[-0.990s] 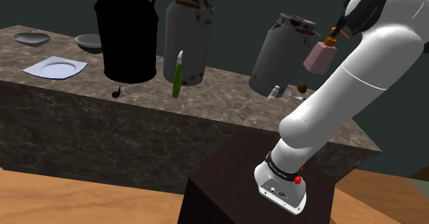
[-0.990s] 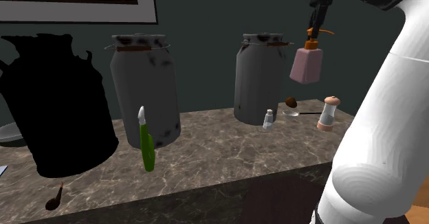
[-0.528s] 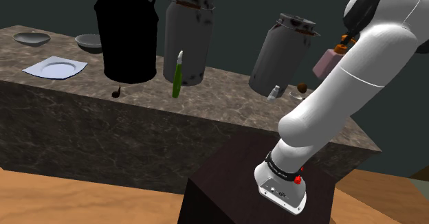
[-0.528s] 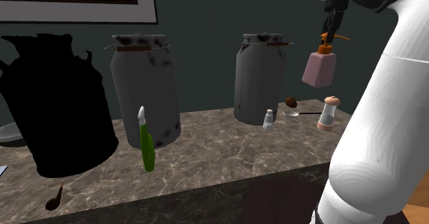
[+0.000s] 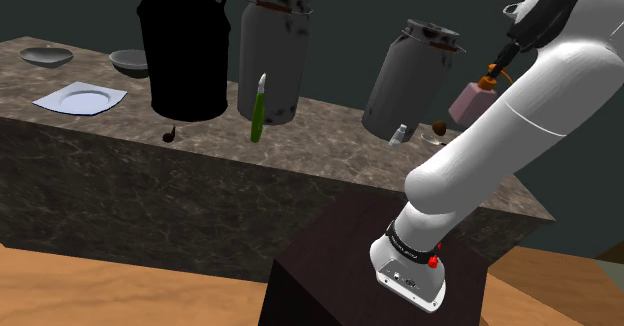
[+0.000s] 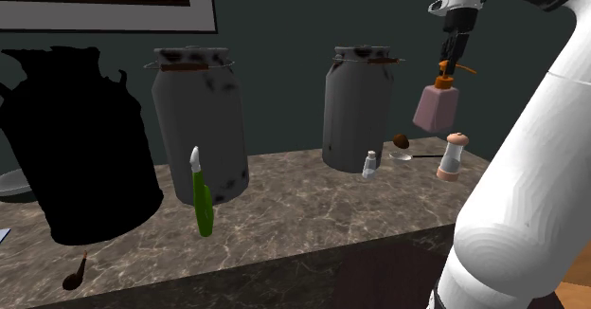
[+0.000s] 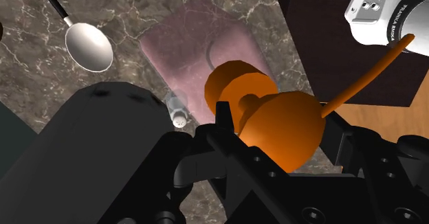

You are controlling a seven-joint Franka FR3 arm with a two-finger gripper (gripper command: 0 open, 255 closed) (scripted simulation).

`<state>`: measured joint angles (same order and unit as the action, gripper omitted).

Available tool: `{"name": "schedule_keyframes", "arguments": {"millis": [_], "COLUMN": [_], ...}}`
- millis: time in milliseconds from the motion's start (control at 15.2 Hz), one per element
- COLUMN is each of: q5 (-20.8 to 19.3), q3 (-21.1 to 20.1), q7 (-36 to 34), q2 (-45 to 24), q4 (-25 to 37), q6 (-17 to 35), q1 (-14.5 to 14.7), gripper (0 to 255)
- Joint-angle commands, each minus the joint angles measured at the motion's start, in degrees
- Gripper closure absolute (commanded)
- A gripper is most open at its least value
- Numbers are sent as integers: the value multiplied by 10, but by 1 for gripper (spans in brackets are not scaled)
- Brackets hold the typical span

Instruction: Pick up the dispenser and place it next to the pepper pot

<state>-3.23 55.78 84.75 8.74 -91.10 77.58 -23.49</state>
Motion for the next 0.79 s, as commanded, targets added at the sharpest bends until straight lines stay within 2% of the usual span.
{"name": "schedule_keyframes", "arguments": {"millis": [0,726], "q5": [-8,-29], "q3": [-6,-15], "q7": [-6,-20], "q2": [11,41], "q4": [-24,-129], "q6": [18,103], "q1": [-1,-8], "gripper": [255,255]}}
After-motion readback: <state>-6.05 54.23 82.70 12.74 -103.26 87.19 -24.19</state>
